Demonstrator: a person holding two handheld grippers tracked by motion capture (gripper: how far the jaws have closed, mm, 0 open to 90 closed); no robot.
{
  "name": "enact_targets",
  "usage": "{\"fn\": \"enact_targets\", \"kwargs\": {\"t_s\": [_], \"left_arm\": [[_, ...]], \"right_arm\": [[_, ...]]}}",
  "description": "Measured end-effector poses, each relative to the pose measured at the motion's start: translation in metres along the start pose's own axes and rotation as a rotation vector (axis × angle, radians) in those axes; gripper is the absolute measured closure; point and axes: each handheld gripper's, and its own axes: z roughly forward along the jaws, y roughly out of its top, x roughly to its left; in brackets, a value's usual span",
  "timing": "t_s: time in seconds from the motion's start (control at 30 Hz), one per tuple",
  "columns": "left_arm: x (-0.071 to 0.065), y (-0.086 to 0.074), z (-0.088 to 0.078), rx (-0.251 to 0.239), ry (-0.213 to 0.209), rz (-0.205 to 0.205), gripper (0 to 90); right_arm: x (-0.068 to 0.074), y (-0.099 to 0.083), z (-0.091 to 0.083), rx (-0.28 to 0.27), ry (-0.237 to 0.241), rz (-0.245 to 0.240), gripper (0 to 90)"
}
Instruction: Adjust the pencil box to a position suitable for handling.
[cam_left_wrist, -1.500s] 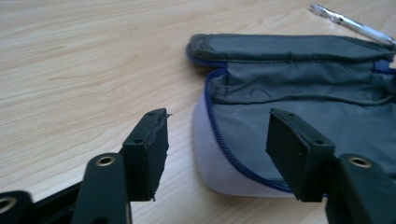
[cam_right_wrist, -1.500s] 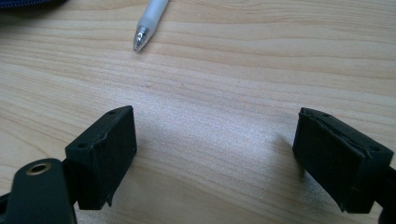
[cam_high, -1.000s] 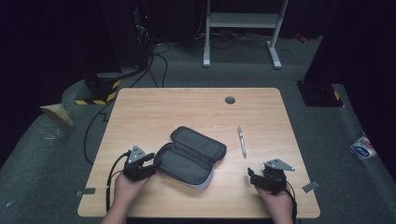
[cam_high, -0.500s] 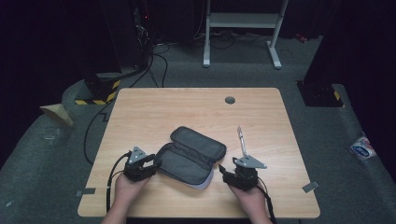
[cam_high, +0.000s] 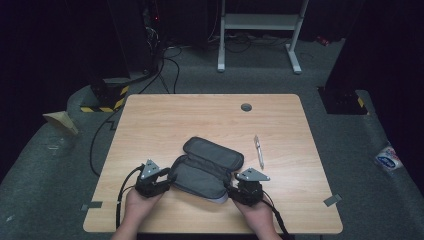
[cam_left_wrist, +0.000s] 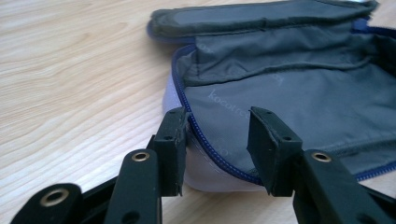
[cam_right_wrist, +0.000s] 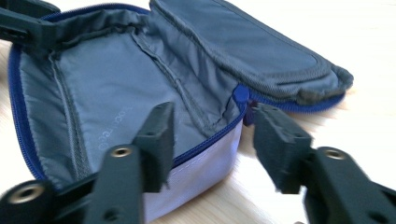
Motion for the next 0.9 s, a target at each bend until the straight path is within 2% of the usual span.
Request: {"fn": "enact_targets", "kwargs": {"t_s": [0.03, 0.17, 0.23, 0.27, 0.43, 0.63, 0.7, 0.77, 0.8, 0.83, 0.9], "left_arm": [[-0.003, 0.000, 0.001, -0.002, -0.024, 0.016, 57.2], [-0.011, 0.002, 0.003, 0.004, -0.049, 0.041, 56.9], [-0.017, 0.002, 0.005, 0.010, -0.061, 0.051, 56.9], [-0.019, 0.003, 0.006, 0.011, -0.061, 0.062, 56.3], [-0.029, 0.005, 0.009, 0.025, -0.073, 0.095, 55.5], [-0.030, 0.005, 0.010, 0.023, -0.078, 0.091, 54.5], [-0.029, 0.004, 0.010, 0.022, -0.082, 0.089, 54.5], [-0.030, 0.004, 0.010, 0.021, -0.086, 0.090, 54.4], [-0.029, 0.004, 0.010, 0.022, -0.089, 0.092, 54.4], [-0.030, 0.004, 0.010, 0.023, -0.094, 0.092, 54.1], [-0.030, 0.004, 0.011, 0.024, -0.100, 0.090, 54.1]], "right_arm": [[-0.004, -0.003, -0.005, -0.010, -0.006, -0.007, 60.8], [-0.012, -0.007, -0.013, -0.018, -0.019, 0.010, 65.6], [-0.017, -0.009, -0.018, -0.011, -0.025, 0.026, 64.7], [-0.021, -0.011, -0.023, -0.008, -0.030, 0.044, 60.3], [-0.022, -0.017, -0.031, 0.012, -0.015, 0.068, 58.4], [-0.017, -0.019, -0.042, 0.013, 0.012, 0.081, 57.9], [-0.016, -0.020, -0.042, 0.022, 0.022, 0.086, 61.2], [-0.016, -0.021, -0.039, 0.043, 0.032, 0.088, 68.3], [-0.016, -0.021, -0.039, 0.043, 0.032, 0.088, 68.3], [-0.016, -0.021, -0.037, 0.046, 0.032, 0.079, 73.2], [-0.017, -0.021, -0.037, 0.043, 0.028, 0.074, 74.3]]}}
